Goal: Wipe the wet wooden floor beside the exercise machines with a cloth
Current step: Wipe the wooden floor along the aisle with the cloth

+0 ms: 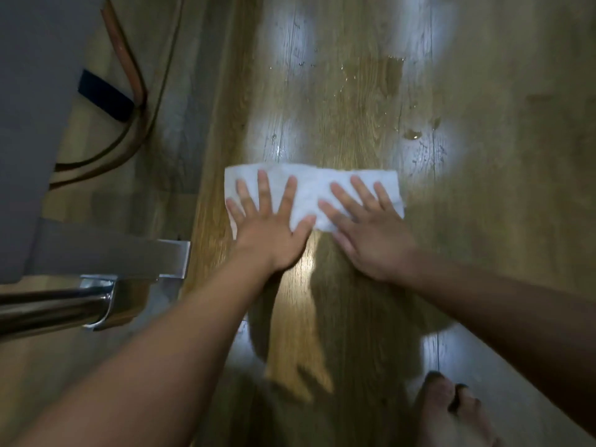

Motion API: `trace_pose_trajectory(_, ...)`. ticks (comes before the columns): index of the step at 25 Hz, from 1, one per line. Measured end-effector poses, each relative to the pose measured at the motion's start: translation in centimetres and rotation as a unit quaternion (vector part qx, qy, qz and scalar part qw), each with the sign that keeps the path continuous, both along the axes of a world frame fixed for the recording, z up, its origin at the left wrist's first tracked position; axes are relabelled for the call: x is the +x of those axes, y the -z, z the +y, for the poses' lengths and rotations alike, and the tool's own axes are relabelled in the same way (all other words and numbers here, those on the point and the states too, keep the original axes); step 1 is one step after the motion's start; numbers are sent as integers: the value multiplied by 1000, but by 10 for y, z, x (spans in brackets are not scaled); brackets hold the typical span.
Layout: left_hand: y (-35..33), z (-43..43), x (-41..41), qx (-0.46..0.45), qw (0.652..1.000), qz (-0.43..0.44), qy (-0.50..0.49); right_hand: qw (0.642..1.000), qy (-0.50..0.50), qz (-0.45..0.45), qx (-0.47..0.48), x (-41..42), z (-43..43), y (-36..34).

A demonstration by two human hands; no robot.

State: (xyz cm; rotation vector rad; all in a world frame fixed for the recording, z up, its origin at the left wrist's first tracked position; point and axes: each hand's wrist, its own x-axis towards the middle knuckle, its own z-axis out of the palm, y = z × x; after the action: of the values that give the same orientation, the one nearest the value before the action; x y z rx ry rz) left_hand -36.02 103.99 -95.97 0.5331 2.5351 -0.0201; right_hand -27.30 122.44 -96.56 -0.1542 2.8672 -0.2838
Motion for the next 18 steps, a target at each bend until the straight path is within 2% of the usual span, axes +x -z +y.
trace_pose_trajectory(2,-1,-26,47,14,1000,14,2,999,-41,-4,-13,40,-9,2)
trace_pose_trajectory(4,1,-37,56,6,1000,24,-1,997,-75,-17,-12,39,2,5)
trace_pose_trajectory(9,10,0,-39,11,998,55,-9,998,-54,-16,26,-61,36,7)
trace_pose_trajectory(13,2,24,-99,-7,1000,16,-17,998,-33,-47,33,-112,49,5)
trace_pose_trajectory(16,4,18,-73,27,999,23,-20,999,-14,-49,15,-96,41,1)
trace_pose_trajectory(18,7,5,-35,44,998,37,-9,999,-39,-23,10,-63,32,2)
